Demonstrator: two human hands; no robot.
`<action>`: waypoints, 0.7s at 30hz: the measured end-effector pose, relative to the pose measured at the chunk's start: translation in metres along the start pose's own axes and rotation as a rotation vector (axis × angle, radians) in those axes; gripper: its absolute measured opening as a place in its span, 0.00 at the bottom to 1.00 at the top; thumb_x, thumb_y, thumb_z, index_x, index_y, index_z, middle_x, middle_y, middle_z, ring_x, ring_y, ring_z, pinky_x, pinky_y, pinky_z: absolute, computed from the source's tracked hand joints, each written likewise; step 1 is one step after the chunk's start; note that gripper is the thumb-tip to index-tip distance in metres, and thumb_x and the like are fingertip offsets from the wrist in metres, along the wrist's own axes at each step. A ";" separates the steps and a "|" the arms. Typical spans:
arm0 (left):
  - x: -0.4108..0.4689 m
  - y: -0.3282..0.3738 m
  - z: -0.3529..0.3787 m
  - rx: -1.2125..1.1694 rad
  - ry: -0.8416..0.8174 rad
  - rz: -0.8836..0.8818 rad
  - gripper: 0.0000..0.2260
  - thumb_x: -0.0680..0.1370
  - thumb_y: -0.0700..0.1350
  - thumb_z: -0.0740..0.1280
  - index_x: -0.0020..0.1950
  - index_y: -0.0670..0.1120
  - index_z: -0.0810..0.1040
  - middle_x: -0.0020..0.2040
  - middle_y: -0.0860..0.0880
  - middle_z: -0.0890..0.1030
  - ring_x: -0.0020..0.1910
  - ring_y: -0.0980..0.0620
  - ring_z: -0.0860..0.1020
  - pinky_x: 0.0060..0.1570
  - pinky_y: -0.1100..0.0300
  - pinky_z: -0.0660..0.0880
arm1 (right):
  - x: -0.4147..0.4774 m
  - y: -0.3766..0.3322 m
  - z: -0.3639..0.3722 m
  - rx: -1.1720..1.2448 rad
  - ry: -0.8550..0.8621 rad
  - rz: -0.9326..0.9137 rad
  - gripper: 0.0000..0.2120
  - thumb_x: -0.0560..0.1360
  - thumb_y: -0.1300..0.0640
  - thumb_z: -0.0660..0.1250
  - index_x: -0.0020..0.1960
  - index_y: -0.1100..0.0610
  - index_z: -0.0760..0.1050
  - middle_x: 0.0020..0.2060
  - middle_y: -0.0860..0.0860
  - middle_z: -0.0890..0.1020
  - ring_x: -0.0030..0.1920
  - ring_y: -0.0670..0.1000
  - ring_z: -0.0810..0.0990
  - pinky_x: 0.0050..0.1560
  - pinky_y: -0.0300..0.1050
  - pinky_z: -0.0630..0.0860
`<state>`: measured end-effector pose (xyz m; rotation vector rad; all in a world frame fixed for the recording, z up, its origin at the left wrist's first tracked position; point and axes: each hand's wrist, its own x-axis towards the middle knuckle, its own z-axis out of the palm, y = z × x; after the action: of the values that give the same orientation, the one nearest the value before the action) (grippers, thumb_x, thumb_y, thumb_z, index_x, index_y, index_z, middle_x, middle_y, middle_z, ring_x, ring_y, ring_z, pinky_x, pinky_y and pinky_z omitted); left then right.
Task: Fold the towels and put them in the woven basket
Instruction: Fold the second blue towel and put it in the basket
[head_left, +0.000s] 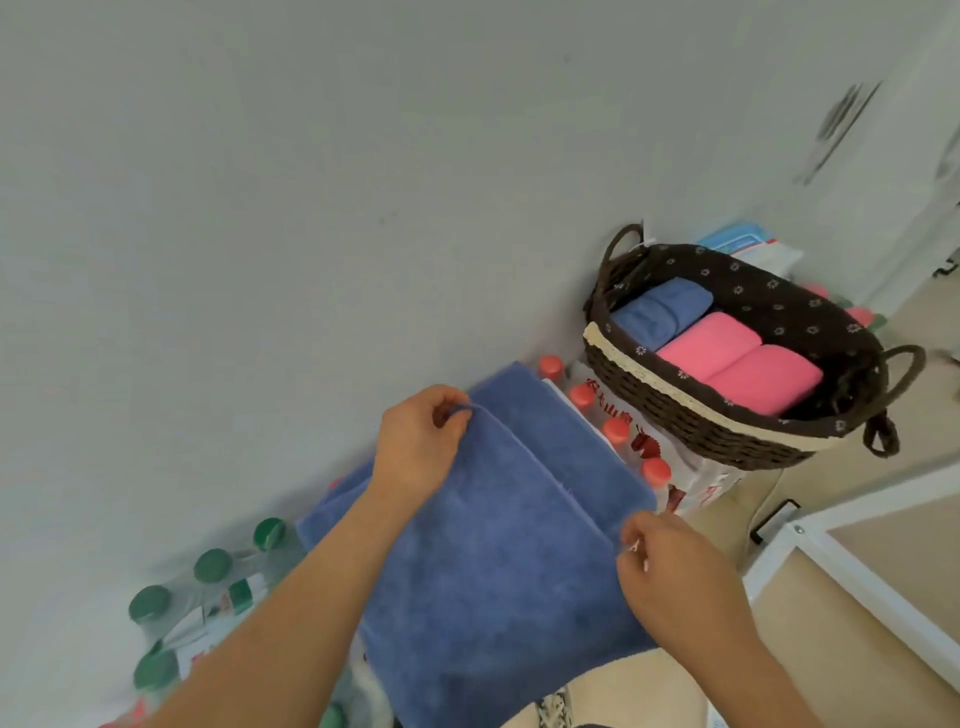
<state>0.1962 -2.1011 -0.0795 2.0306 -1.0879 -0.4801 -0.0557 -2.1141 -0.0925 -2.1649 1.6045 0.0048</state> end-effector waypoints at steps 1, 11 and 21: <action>0.001 -0.004 0.007 0.039 -0.018 -0.006 0.07 0.75 0.40 0.68 0.44 0.53 0.81 0.38 0.58 0.81 0.41 0.57 0.80 0.46 0.67 0.72 | 0.009 -0.001 -0.002 0.012 0.018 -0.037 0.03 0.74 0.54 0.60 0.44 0.48 0.72 0.41 0.46 0.77 0.39 0.47 0.75 0.43 0.45 0.76; -0.010 -0.014 0.031 0.090 -0.036 0.000 0.07 0.77 0.41 0.67 0.44 0.51 0.83 0.39 0.59 0.82 0.43 0.61 0.79 0.47 0.65 0.74 | 0.172 -0.090 0.000 0.069 -0.011 -0.229 0.17 0.80 0.52 0.55 0.62 0.60 0.72 0.62 0.58 0.72 0.59 0.59 0.75 0.54 0.52 0.74; -0.022 0.000 0.017 -0.006 -0.063 -0.048 0.09 0.75 0.41 0.69 0.42 0.56 0.81 0.41 0.62 0.82 0.43 0.62 0.79 0.46 0.67 0.74 | 0.209 -0.104 0.009 0.372 -0.055 -0.205 0.09 0.73 0.54 0.65 0.34 0.54 0.71 0.34 0.53 0.77 0.36 0.57 0.75 0.34 0.50 0.73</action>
<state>0.1732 -2.0911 -0.0905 2.0525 -1.0757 -0.5740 0.1090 -2.2776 -0.1194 -2.0038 1.2327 -0.2729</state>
